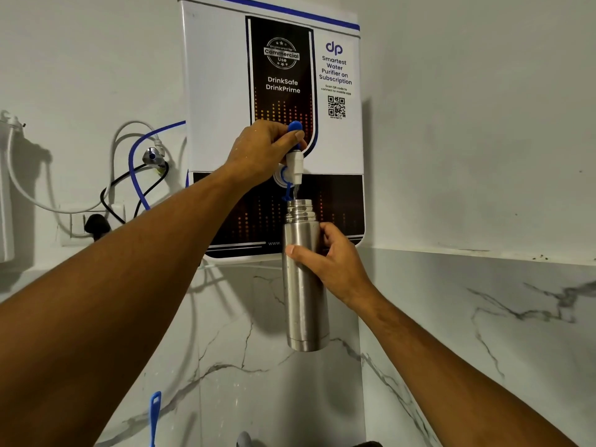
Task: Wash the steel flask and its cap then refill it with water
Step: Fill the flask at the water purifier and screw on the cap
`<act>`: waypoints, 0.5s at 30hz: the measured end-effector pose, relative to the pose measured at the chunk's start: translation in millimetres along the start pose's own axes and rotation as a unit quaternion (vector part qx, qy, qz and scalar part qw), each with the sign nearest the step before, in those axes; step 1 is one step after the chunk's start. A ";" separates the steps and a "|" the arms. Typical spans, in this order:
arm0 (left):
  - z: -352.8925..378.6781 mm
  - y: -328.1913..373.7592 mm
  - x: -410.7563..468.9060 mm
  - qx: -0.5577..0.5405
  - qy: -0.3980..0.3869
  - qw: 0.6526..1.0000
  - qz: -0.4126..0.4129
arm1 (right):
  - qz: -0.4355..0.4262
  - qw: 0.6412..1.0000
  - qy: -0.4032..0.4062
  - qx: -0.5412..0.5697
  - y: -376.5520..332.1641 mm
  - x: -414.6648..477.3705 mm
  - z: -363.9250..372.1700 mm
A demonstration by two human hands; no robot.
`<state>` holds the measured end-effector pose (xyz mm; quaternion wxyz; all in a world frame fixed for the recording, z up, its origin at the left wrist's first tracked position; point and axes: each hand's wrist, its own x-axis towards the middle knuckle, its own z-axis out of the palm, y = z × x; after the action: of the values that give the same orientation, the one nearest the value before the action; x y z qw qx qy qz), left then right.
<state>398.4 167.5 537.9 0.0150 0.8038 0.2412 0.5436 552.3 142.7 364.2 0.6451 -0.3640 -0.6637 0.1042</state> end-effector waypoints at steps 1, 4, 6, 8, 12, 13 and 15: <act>-0.3 -0.1 0.0 0.000 0.000 1.000 0.000 | -0.001 1.000 0.000 0.001 0.0 0.2 0.1; -0.5 -0.6 0.1 0.001 -0.001 1.000 0.001 | -0.003 1.000 -0.001 -0.001 -0.2 -0.1 0.1; -0.6 -0.1 0.1 0.002 -0.002 1.000 0.000 | -0.005 1.000 0.000 -0.002 -0.2 0.1 0.4; -0.4 -0.1 0.3 0.002 -0.001 1.000 0.001 | -0.006 1.000 0.001 -0.005 0.4 0.6 0.4; -0.4 -0.4 0.2 0.003 0.000 1.000 0.002 | -0.005 1.000 0.001 -0.004 0.9 0.9 0.2; -0.3 -0.4 0.1 0.003 0.000 1.000 0.001 | -0.005 1.000 0.001 -0.004 1.0 0.8 0.2; -0.3 -0.3 -0.2 0.003 0.000 1.000 0.001 | -0.005 1.000 0.001 -0.005 1.3 0.9 0.2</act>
<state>398.0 167.6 537.8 0.0122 0.8042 0.2417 0.5428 552.7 144.2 364.1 0.6447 -0.3638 -0.6653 0.0976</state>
